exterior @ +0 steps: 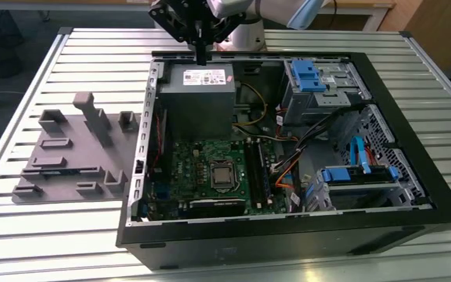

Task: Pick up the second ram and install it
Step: 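Reach for the second ram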

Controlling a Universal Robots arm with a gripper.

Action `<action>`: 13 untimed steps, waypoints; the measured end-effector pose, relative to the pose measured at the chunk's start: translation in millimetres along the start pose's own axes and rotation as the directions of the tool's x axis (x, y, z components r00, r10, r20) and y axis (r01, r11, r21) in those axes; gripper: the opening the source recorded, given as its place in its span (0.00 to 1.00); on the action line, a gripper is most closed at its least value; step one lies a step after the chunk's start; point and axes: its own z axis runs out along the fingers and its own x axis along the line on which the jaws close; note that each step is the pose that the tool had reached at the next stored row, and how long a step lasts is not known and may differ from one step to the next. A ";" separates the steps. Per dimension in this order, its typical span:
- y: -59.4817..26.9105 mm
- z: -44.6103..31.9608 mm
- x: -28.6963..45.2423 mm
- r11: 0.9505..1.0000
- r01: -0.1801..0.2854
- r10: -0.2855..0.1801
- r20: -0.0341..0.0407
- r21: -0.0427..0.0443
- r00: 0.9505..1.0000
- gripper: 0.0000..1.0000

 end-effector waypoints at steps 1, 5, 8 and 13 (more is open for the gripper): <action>0.0 0.0 0.2 1.000 0.000 0.000 0.000 0.000 1.000 0.11; 0.0 0.0 0.6 1.000 0.000 0.000 0.000 0.000 1.000 0.11; -0.1 0.0 0.6 1.000 0.000 0.000 0.000 0.000 1.000 0.11; -0.1 0.0 1.6 1.000 0.000 0.000 0.000 0.000 1.000 0.11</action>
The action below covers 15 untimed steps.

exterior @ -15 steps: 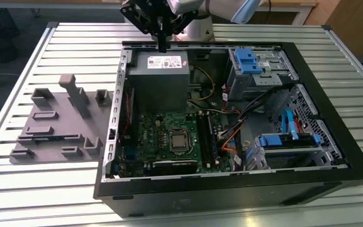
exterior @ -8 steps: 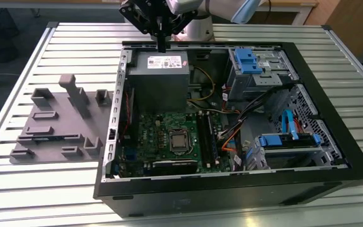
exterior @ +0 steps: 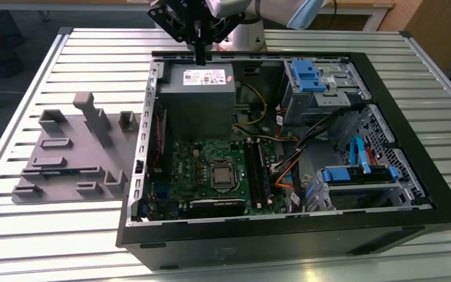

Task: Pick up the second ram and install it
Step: 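Reach for the second ram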

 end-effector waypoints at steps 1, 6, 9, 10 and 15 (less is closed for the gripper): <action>-0.1 0.0 0.5 1.000 0.000 0.000 0.000 0.000 1.000 0.11; -0.3 -0.1 4.3 1.000 0.000 0.000 0.000 0.000 1.000 0.11; -0.5 -0.2 7.0 1.000 0.000 0.000 0.000 0.000 1.000 0.11; -0.6 -0.2 8.0 1.000 0.000 0.000 0.000 0.000 1.000 0.11; -1.0 -0.4 13.3 1.000 0.000 0.000 0.000 0.000 1.000 0.11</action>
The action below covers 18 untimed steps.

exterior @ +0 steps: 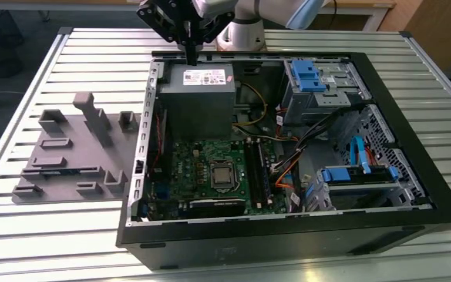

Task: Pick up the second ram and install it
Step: 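Reach for the second ram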

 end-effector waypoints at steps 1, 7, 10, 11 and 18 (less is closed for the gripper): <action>-0.1 0.0 0.9 1.000 0.000 0.000 0.000 0.000 1.000 0.11; -0.4 -0.1 4.7 1.000 0.000 0.000 0.000 0.000 1.000 0.11; -0.5 -0.1 6.6 1.000 0.000 0.000 0.000 0.000 1.000 0.11; -0.5 -0.1 7.2 1.000 0.000 0.000 0.000 0.000 1.000 0.11; -0.9 -0.1 11.5 1.000 0.000 0.000 0.000 0.000 1.000 0.11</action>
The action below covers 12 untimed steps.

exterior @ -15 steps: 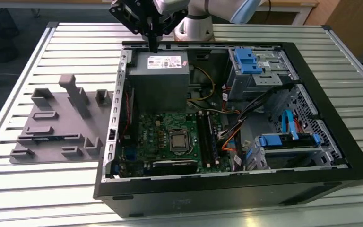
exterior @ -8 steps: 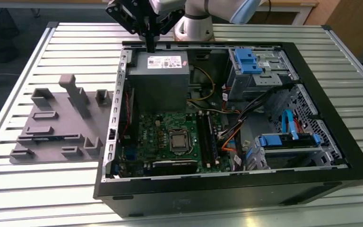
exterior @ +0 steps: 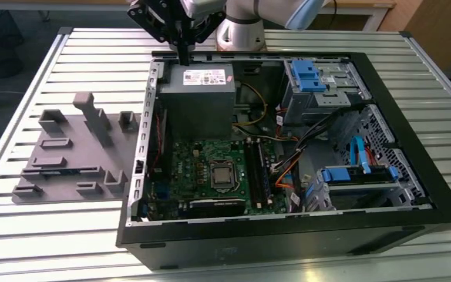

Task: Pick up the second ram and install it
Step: 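Reach for the second ram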

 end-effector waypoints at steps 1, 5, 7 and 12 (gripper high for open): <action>0.0 0.0 0.6 1.000 0.000 0.000 0.000 0.000 1.000 0.11; -0.2 0.0 2.4 1.000 0.000 0.000 0.000 0.000 1.000 0.11; -0.3 0.0 3.4 1.000 0.000 0.000 0.000 0.000 1.000 0.11; -0.5 -0.1 6.2 1.000 0.000 0.000 0.000 0.000 1.000 0.11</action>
